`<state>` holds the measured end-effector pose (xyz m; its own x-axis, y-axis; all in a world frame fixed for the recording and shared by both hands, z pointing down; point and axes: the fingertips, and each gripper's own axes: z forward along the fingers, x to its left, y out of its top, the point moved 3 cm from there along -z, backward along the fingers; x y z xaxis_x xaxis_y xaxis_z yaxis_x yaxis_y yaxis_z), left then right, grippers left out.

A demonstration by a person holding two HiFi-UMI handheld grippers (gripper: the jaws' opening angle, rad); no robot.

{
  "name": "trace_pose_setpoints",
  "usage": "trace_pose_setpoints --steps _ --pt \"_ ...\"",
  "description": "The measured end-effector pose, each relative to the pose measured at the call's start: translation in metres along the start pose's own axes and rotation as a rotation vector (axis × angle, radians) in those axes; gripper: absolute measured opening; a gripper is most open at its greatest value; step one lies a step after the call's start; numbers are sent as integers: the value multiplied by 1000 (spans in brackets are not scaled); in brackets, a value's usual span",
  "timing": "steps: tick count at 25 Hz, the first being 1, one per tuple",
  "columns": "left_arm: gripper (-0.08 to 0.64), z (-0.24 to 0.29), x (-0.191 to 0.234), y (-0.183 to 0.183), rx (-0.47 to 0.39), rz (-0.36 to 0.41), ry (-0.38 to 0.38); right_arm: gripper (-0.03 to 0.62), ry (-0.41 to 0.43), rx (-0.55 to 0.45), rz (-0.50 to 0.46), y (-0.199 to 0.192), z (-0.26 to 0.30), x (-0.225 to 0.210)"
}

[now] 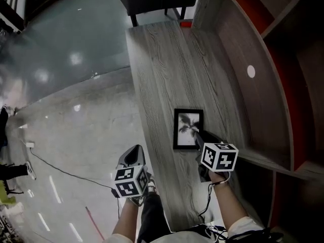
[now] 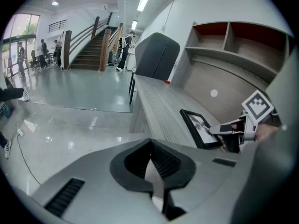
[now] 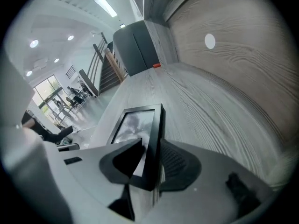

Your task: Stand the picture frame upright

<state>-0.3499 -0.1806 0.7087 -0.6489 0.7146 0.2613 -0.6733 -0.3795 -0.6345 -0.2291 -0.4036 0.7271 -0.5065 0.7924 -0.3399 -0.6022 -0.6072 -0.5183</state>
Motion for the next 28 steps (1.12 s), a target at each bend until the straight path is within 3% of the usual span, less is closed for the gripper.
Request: trace_pose_setpoints --steps 8,17,28 --pt "14 -4 3 4 5 -11 -12 124 9 40 -21 -1 2 3" --pt "14 -8 -10 16 -4 7 -39 87 6 42 50 -4 -3 -2" --pt "14 -22 -20 20 -20 24 -57 86 -28 5 44 -7 -20 4"
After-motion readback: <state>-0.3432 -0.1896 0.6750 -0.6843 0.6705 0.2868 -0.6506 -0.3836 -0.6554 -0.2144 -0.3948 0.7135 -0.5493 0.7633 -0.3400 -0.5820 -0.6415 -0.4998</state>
